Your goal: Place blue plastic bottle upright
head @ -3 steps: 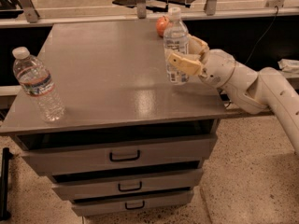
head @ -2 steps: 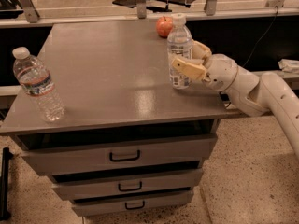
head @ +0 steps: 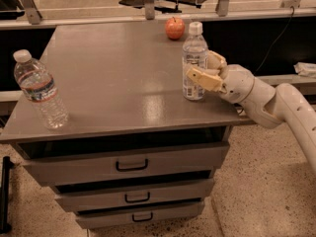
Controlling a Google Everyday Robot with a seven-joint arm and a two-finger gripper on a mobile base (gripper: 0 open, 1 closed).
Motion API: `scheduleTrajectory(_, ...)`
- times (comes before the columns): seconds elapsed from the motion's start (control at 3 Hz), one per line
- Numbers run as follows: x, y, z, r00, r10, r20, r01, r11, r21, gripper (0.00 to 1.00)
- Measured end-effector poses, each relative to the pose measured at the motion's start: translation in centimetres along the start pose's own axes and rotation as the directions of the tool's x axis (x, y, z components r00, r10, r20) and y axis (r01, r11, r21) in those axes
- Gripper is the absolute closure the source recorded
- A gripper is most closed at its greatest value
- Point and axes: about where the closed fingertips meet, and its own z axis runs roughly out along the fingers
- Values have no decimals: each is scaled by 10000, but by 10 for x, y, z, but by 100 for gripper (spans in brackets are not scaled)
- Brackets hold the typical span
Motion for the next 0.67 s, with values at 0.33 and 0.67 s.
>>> scheduleTrajectory(0.33,2,4,-8,9999,78,116,-78,10000,49,61)
scheduleTrajectory(0.67,3,10,-15,9998,136,165,-138,9998,123,36)
